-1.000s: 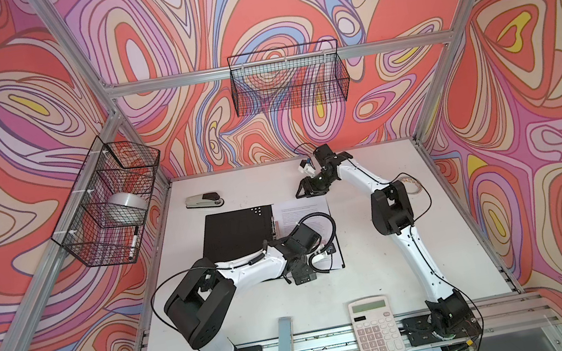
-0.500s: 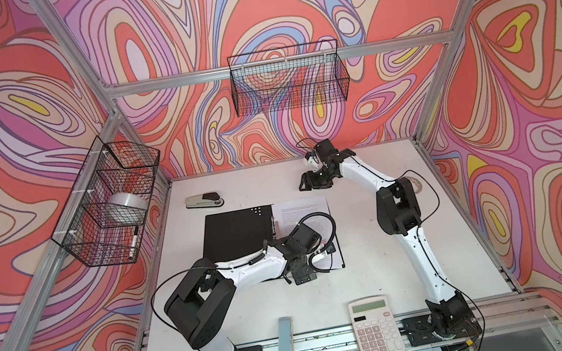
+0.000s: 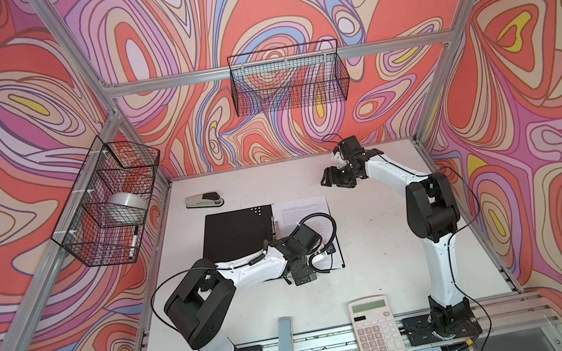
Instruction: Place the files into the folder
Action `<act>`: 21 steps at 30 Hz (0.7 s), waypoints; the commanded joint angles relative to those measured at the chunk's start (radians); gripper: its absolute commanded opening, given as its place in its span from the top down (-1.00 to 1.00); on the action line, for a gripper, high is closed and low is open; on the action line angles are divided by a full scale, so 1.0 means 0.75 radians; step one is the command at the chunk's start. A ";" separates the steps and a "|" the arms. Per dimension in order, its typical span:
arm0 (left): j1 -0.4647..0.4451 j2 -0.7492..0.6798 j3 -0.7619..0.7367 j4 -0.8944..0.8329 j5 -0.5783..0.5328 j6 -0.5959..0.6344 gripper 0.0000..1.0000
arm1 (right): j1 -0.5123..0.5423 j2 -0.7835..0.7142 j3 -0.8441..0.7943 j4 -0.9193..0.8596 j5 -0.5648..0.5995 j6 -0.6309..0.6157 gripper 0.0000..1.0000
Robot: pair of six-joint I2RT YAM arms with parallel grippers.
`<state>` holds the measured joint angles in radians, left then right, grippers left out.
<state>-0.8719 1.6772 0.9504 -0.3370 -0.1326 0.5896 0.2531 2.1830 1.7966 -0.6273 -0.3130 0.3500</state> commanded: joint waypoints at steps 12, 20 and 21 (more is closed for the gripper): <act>-0.011 0.011 -0.016 -0.047 -0.032 -0.005 -1.00 | 0.013 0.177 0.046 0.005 -0.144 0.017 -0.45; -0.011 0.022 -0.009 -0.042 -0.045 -0.005 -1.00 | 0.012 0.227 0.093 -0.023 -0.258 -0.008 -0.44; -0.011 0.024 -0.007 -0.042 -0.048 -0.005 -1.00 | 0.012 0.233 0.096 -0.024 -0.273 -0.011 -0.44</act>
<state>-0.8742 1.6772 0.9501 -0.3367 -0.1444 0.5823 0.2584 2.3272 1.8481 -0.6224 -0.4725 0.3569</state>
